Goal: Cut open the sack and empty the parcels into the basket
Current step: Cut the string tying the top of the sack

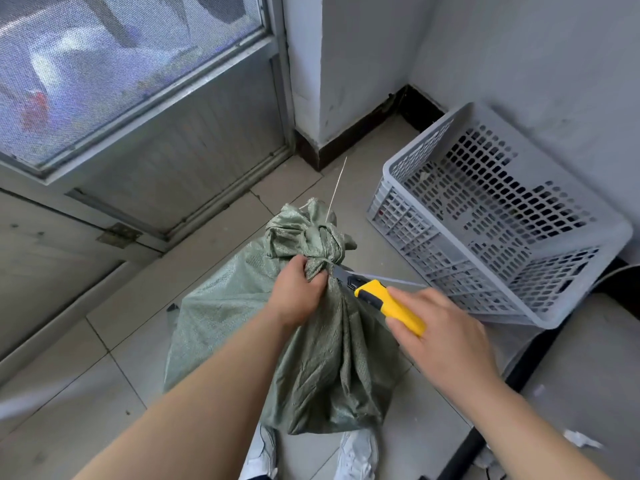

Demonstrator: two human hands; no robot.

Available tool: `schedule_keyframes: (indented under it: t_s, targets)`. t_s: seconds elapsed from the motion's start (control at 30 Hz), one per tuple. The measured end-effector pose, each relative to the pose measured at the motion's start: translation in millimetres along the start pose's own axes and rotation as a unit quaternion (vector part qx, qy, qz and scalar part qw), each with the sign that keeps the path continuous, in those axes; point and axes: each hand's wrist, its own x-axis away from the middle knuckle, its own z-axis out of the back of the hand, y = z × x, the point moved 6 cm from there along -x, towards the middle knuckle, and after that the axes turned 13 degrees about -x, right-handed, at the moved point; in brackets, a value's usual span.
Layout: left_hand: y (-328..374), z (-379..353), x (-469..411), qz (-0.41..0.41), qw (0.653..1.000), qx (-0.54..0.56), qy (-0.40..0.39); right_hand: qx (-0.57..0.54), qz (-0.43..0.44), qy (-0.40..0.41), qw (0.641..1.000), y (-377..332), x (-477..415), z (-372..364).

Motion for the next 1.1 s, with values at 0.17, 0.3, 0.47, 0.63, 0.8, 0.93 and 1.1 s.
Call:
schedule_keyframes:
  t_s: [0.17, 0.3, 0.47, 0.63, 0.8, 0.93, 1.1]
  targets:
    - [0.4, -3.4, 0.1, -0.02, 0.999, -0.028, 0.009, 0.005, -0.004, -0.006, 1.0, -2.7, -6.7, -8.5]
    - [0.1, -5.4, 0.3, -0.022, 1.0, -0.007, -0.002, 0.039, 0.012, 0.033, 0.999, -7.1, -6.0, -5.2]
    - [1.4, -11.4, 4.8, -0.01, 0.999, 0.034, -0.011, 0.054, 0.022, 0.089, 0.994, -8.5, -2.3, -3.9]
    - [1.2, -15.9, 6.4, 0.03, 0.993, 0.11, -0.013, 0.068, -0.037, 0.052, 0.996, -8.6, -14.9, -9.3]
    - [0.9, -19.2, 6.0, 0.088, 0.974, 0.198, -0.068, 0.032, -0.079, 0.018, 0.996, 0.0, -20.5, -15.4]
    - [-3.4, -21.9, 1.2, 0.115, 0.963, 0.225, -0.098, 0.007, -0.072, 0.03, 0.997, 5.3, -17.0, -16.9]
    - [-8.3, -21.6, -1.9, 0.134, 0.956, 0.255, -0.062, 0.027, -0.05, 0.067, 0.996, 0.9, -7.8, -15.7]
